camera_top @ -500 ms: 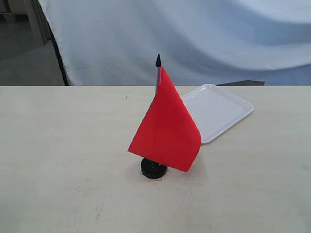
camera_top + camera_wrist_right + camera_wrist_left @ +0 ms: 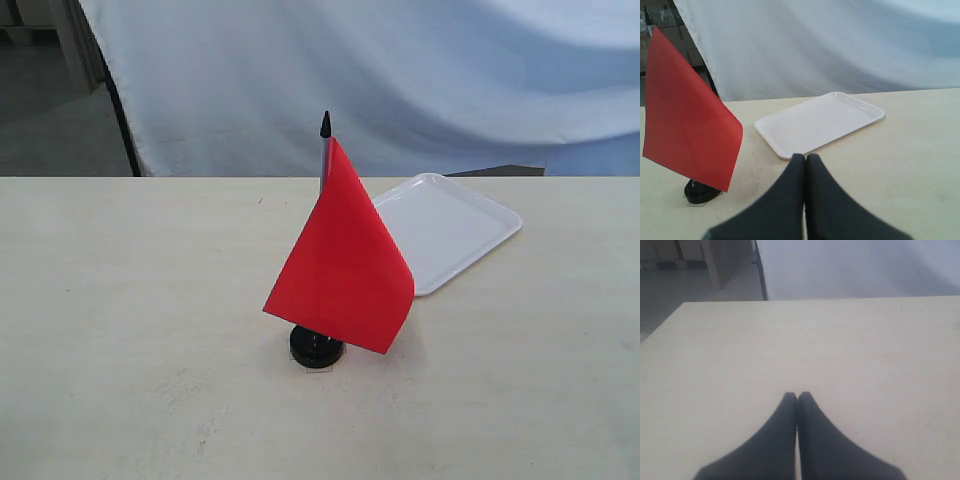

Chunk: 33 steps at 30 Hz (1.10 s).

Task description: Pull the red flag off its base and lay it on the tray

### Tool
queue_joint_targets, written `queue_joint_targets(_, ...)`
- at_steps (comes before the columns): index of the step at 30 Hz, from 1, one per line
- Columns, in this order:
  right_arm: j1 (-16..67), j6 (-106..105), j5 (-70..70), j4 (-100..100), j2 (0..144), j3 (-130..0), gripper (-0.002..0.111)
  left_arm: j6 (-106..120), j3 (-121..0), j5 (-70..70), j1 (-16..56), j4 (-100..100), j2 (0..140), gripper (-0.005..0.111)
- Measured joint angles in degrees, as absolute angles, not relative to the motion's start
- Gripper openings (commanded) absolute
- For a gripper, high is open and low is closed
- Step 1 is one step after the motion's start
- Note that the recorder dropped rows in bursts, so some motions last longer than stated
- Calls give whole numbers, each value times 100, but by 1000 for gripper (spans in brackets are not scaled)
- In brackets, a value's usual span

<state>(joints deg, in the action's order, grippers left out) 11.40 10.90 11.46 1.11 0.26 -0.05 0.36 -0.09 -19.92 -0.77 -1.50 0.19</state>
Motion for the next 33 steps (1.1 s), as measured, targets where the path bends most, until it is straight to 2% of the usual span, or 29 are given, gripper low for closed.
queue_joint_targets(26,1140,1001,1124,210,26,-5,-1,36,-9,-1992,-77,-150,19,0)
queue_joint_targets(33,1140,908,145,406,26,-5,-1,36,-9,-1992,-77,-150,19,0)
